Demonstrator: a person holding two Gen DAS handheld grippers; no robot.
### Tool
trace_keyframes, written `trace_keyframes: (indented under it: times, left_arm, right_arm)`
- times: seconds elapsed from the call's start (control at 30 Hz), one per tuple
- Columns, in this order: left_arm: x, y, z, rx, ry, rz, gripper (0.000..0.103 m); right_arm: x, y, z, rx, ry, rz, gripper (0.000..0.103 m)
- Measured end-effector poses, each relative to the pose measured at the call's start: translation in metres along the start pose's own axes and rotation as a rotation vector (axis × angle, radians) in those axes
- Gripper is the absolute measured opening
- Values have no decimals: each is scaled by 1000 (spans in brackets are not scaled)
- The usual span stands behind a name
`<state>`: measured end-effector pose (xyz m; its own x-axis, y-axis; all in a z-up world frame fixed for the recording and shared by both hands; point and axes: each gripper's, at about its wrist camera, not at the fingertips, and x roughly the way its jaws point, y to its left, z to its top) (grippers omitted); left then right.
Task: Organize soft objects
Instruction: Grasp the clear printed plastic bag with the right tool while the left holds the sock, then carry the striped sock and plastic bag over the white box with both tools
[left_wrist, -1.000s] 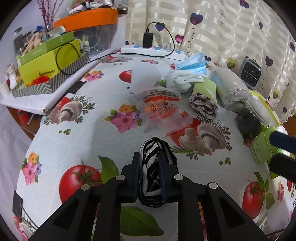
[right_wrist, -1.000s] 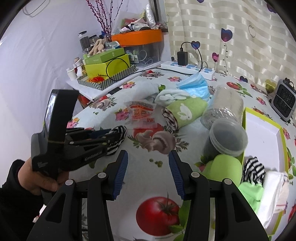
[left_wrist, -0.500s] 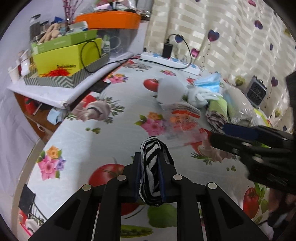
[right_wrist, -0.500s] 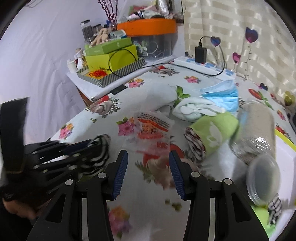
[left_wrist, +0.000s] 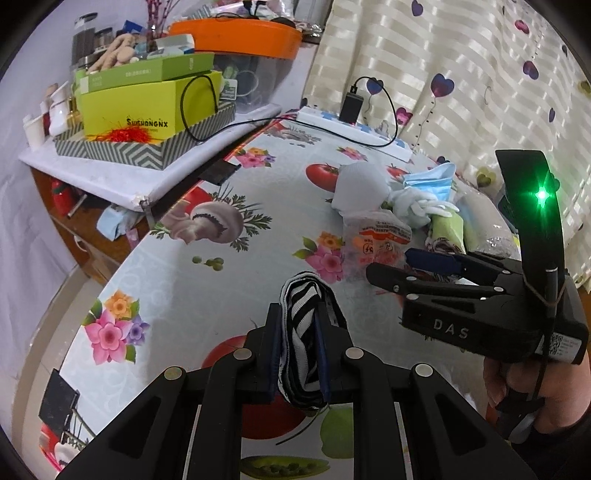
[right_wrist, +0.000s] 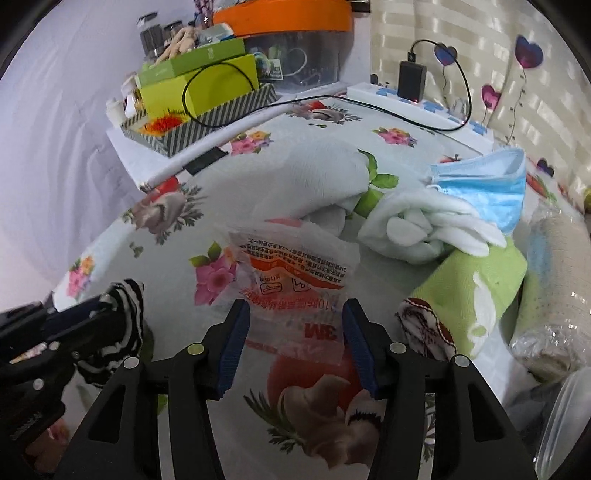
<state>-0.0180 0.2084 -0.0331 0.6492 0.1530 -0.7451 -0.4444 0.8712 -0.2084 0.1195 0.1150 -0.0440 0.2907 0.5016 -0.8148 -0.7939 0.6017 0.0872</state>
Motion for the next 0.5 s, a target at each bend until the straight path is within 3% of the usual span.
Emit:
trace_keyframes:
  times: [0.07,0.2,0.3,0.5]
  left_arm:
    - [1,-1,0,1,3,-2,16]
    - [-2,-2,0,0,0,-2,16]
    - [-5,-4,0,0,-5,-6,16]
    - [-17,-16,-1,18,-20,-20,16]
  right_arm:
    - [2,5,0,-22,9,-27,51]
    - [1,6,1,-25,14,-57,21]
    - [-2,2,0,-10,17,-52,7]
    - [-23,-1,-11,10,-16,-16,7]
